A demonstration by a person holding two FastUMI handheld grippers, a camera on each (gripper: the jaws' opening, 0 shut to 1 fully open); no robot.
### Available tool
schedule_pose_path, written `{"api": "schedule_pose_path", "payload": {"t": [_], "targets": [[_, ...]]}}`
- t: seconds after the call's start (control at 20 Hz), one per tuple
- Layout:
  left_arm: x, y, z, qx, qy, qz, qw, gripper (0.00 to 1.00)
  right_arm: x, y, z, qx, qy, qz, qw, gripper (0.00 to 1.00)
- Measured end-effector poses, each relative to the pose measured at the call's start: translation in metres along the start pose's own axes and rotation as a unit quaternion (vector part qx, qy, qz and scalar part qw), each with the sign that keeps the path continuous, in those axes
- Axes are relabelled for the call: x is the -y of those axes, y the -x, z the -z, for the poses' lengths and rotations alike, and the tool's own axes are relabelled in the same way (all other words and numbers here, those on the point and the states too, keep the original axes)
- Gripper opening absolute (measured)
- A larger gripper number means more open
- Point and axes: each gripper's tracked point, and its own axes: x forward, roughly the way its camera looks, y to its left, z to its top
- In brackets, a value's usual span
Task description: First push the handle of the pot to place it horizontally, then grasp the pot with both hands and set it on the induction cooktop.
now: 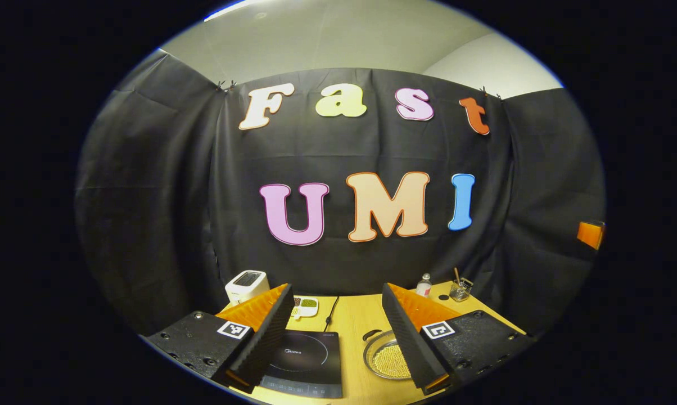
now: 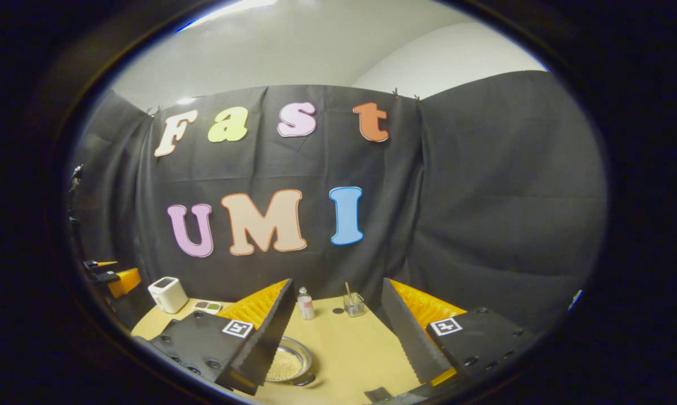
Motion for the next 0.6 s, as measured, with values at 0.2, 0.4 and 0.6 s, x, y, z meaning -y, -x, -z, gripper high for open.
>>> {"api": "schedule_pose_path", "payload": {"t": [0.2,0.4,0.6], "targets": [[-0.006,0.008,0.000,0.005,0.006,0.000,1.000,0.95,-0.006,0.007,0.009,-0.011,0.004,-0.003,1.000,0.94],[-0.017,0.017,0.008,0.004,0.009,0.000,1.000,0.92,-0.008,0.014,0.022,-0.028,0.024,0.003,0.999,0.88],[-0.036,0.024,0.019,-0.007,0.004,-0.010,1.000,0.96,-0.023,0.018,0.029,-0.038,0.013,-0.007,0.999,0.57]]}}
